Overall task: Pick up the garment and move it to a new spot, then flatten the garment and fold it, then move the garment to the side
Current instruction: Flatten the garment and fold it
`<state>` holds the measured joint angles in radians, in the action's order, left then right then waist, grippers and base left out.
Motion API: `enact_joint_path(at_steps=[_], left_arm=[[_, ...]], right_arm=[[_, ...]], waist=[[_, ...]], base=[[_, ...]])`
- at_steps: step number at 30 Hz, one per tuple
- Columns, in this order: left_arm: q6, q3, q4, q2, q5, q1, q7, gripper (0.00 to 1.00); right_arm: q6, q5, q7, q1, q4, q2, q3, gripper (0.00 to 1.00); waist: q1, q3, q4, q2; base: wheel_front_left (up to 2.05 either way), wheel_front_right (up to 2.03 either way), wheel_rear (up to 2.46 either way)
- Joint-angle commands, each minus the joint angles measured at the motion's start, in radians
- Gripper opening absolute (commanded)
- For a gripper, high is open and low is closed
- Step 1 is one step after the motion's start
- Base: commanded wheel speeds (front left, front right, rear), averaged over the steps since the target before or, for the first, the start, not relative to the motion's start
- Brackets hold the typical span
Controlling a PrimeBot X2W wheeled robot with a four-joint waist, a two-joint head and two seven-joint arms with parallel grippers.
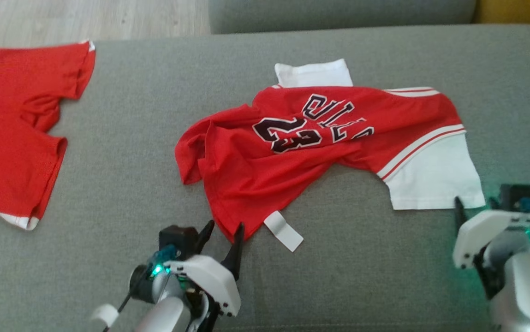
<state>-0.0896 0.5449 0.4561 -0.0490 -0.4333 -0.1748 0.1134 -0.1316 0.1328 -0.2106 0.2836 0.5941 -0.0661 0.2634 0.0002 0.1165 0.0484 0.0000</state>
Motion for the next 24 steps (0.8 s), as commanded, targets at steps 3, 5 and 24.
enact_joint_path(at_steps=[3, 5, 24], left_arm=[[-0.021, 0.007, -0.01, -0.001, -0.054, -0.066, -0.003, 1.0], [-0.026, 0.015, -0.002, -0.001, -0.068, -0.073, -0.004, 1.0], [-0.063, 0.109, 0.127, -0.001, -0.165, -0.141, 0.006, 1.0]], right_arm=[[0.001, 0.026, -0.012, 0.077, 0.004, -0.023, 0.009, 1.0], [0.001, 0.031, -0.017, 0.085, 0.013, -0.021, 0.015, 1.0], [0.001, 0.035, -0.016, 0.149, 0.118, -0.016, 0.011, 1.0]], waist=[[-0.0002, 0.018, 0.006, 0.0], [-0.0002, 0.021, 0.006, 0.0], [-0.0002, 0.052, -0.004, 0.0]], base=[[0.0, 0.0, 0.0], [0.0, 0.0, 0.0], [0.0, 0.0, 0.0]])
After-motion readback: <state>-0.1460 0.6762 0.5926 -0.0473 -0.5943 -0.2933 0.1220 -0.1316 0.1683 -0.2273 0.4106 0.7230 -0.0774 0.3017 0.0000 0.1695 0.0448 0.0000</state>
